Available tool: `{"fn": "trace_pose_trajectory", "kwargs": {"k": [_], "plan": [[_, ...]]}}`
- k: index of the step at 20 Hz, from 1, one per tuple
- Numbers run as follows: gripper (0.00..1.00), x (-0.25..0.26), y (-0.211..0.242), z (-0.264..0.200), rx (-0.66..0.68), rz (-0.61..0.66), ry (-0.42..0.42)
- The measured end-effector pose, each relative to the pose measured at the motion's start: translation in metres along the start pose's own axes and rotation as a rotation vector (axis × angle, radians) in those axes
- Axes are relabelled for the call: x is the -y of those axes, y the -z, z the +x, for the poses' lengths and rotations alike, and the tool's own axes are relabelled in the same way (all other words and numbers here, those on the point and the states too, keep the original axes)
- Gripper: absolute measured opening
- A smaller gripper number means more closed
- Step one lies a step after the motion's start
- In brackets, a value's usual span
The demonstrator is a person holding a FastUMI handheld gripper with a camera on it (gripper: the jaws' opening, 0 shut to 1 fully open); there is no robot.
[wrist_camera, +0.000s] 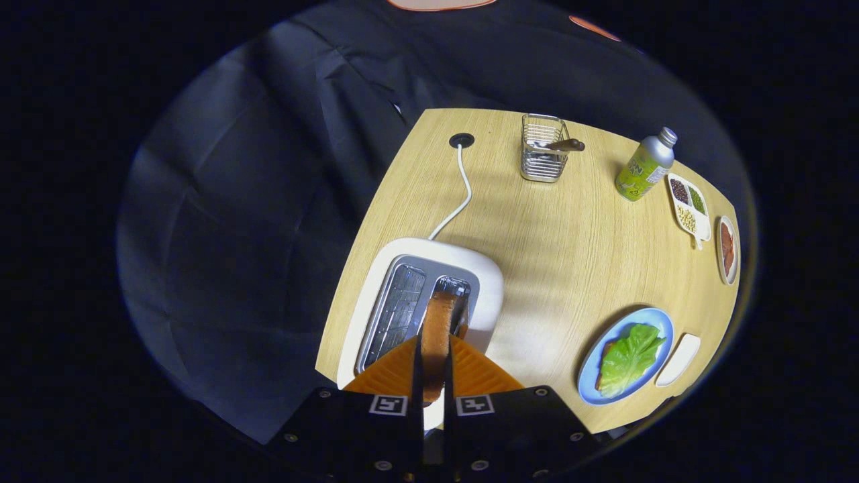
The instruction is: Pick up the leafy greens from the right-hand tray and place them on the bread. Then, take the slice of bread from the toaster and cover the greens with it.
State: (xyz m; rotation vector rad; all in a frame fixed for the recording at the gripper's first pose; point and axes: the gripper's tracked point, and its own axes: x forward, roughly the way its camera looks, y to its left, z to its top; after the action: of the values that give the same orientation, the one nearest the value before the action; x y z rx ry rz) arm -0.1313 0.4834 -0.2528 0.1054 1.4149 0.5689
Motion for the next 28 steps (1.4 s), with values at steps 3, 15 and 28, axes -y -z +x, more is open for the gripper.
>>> {"fn": "trace_pose_trajectory", "kwargs": {"k": [3,15,28], "plan": [[0.09,-0.002,-0.002,-0.018,0.036,0.000,-0.071],[0.08,0.082,0.009,-0.129,0.222,0.083,-0.313],[0.08,0.237,0.076,-0.115,0.255,0.273,-0.290]]}}
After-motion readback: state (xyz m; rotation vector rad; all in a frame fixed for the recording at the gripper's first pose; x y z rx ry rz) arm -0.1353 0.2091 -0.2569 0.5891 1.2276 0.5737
